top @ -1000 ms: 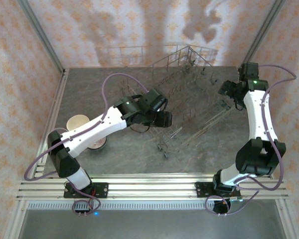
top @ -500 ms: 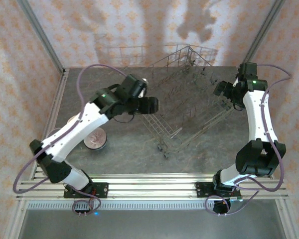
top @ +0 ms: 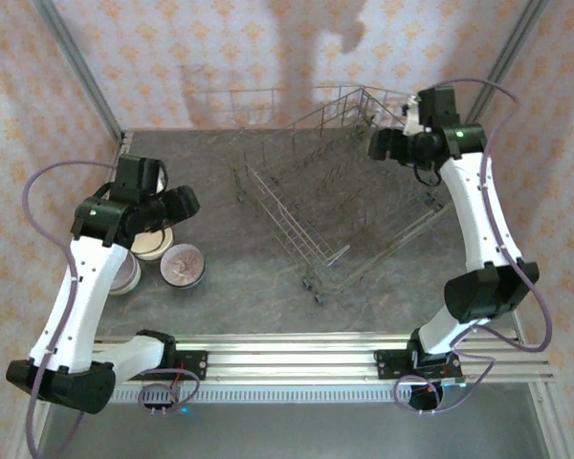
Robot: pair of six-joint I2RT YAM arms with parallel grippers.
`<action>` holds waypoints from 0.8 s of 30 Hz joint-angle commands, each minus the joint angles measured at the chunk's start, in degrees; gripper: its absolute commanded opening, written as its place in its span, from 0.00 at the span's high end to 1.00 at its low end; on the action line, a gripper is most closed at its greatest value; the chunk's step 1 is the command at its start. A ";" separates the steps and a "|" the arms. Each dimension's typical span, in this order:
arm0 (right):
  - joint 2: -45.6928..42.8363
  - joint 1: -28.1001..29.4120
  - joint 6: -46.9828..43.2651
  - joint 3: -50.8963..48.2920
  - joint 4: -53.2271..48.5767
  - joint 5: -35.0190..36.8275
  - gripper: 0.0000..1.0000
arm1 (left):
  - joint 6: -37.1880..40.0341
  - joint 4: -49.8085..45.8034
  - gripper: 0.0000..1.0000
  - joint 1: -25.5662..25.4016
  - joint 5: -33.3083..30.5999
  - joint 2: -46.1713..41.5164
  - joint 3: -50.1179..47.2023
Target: Load the bowls into the dish rack
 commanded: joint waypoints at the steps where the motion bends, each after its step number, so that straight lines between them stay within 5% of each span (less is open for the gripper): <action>1: 3.65 5.65 -2.65 8.09 -4.96 -2.90 0.22 | 2.91 -3.73 0.39 4.77 3.35 -1.36 -4.85; 9: 10.97 19.70 -5.49 20.39 -8.04 -5.64 0.44 | 5.31 -4.25 0.42 15.02 7.98 -1.29 -12.78; 24: 22.83 38.41 -7.54 31.12 -8.88 -5.57 0.57 | 2.08 -1.90 0.39 17.95 6.45 -1.00 -23.45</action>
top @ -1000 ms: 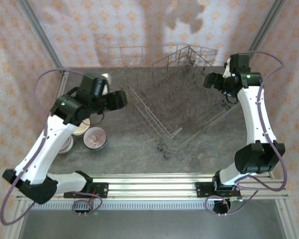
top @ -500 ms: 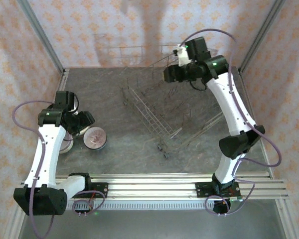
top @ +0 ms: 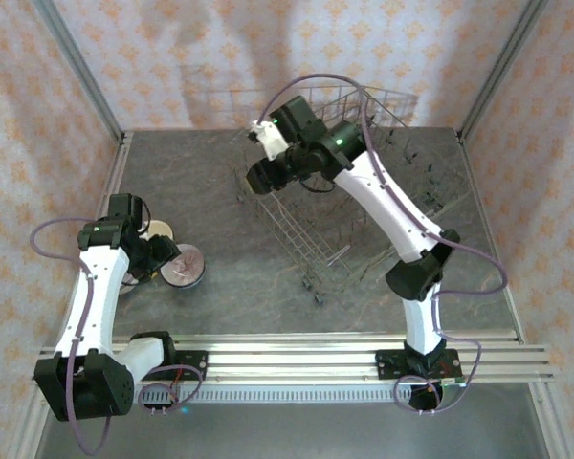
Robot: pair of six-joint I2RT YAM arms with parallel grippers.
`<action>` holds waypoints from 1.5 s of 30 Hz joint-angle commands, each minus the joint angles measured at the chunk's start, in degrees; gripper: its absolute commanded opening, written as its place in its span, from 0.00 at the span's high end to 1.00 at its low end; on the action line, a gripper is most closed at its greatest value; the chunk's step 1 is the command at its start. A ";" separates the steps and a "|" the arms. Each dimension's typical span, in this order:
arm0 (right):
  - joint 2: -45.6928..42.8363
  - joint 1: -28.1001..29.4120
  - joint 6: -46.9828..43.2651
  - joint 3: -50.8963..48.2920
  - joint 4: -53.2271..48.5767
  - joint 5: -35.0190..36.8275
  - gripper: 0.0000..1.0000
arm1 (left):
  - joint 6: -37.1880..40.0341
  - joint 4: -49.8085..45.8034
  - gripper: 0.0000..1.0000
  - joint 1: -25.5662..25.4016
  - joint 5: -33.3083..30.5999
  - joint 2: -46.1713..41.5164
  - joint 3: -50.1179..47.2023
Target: Load the bowls into the dish rack
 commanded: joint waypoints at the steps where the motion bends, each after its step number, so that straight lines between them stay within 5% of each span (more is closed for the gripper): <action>1: 3.62 3.70 -0.83 3.51 -1.67 -0.27 0.58 | 0.32 1.61 0.39 1.19 0.02 1.84 -1.89; 11: 14.29 11.81 -0.14 8.85 -0.37 3.19 0.61 | 3.55 6.46 0.46 3.81 -0.28 5.27 -5.47; 16: 19.90 12.73 1.87 9.31 1.53 3.77 0.69 | 4.61 7.68 0.48 3.93 -1.26 6.86 -6.25; 45: 35.07 14.16 6.21 14.05 7.98 -0.14 0.66 | 5.91 8.55 0.56 4.00 -2.35 9.55 -6.42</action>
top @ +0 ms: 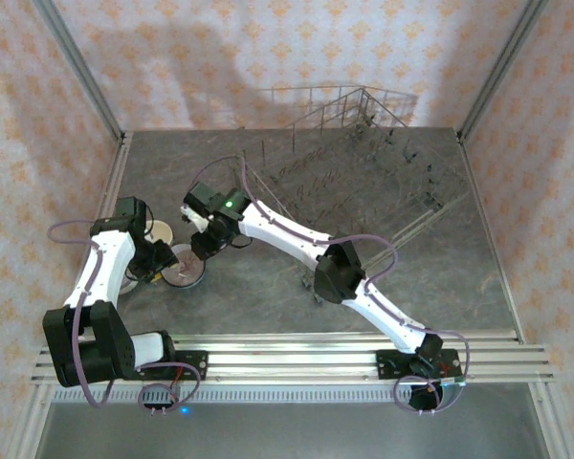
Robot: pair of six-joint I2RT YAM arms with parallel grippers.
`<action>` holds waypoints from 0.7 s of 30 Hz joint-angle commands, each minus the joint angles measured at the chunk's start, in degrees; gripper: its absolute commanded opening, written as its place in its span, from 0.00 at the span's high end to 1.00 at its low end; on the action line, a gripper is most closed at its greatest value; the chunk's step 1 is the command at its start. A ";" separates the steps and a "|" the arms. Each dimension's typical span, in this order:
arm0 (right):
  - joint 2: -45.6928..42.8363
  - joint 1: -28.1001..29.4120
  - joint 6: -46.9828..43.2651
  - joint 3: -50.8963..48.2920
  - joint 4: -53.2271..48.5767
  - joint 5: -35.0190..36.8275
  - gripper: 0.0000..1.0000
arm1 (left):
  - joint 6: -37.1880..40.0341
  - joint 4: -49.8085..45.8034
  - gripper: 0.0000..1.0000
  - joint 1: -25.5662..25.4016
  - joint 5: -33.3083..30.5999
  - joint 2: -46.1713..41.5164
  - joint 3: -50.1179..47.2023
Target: Load the bowls into the dish rack
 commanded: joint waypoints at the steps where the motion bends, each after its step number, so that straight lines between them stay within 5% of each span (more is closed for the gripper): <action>1: 1.25 0.38 0.35 2.63 1.16 -2.04 0.66 | 0.52 -0.03 0.56 0.68 -2.13 -0.66 -0.49; 21: 4.00 0.33 1.03 2.68 1.19 1.18 0.85 | 0.15 -0.69 0.54 0.59 -2.55 -0.48 -0.35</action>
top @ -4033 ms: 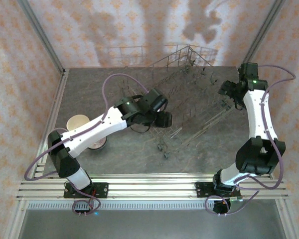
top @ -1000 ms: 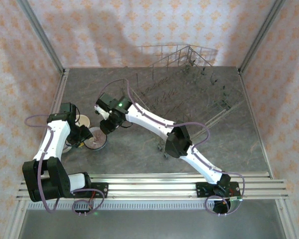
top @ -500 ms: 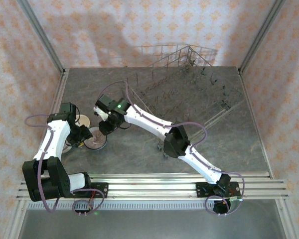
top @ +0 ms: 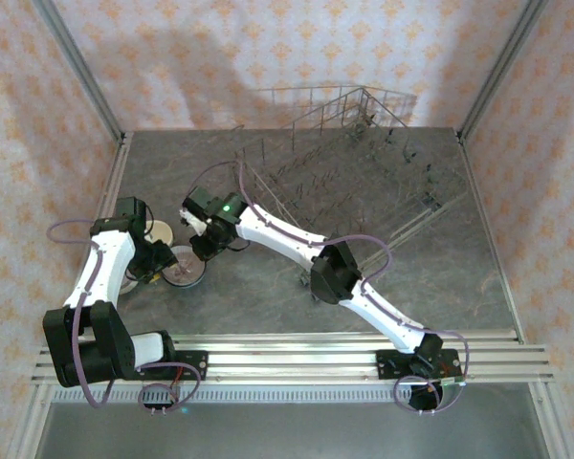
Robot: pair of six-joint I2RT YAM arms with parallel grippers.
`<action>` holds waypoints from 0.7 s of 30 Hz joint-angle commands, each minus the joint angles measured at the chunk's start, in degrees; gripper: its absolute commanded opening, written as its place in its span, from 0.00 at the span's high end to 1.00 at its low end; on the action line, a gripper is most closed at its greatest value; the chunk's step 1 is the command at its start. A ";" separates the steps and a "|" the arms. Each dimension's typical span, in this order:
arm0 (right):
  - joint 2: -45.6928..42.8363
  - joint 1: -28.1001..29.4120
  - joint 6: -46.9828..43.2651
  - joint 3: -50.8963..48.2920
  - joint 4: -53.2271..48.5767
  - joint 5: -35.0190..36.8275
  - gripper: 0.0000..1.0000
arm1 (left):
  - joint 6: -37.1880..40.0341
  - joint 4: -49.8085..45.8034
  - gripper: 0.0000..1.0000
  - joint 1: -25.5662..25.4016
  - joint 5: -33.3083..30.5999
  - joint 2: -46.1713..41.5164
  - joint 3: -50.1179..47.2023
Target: Load the bowls into the dish rack
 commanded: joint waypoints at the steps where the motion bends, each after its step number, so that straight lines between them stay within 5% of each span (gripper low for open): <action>1: 1.23 0.16 -0.03 1.86 -0.72 1.81 0.85 | 0.22 -0.64 0.54 0.58 -1.47 -0.24 -0.32; 13: 1.23 0.23 -0.12 1.99 -0.80 1.60 0.85 | -0.21 -0.97 0.62 -2.33 -2.78 1.88 -0.19; 21: 0.89 0.23 -0.29 1.96 -0.98 1.65 0.85 | 0.73 -2.05 0.78 -3.21 -2.98 2.56 0.62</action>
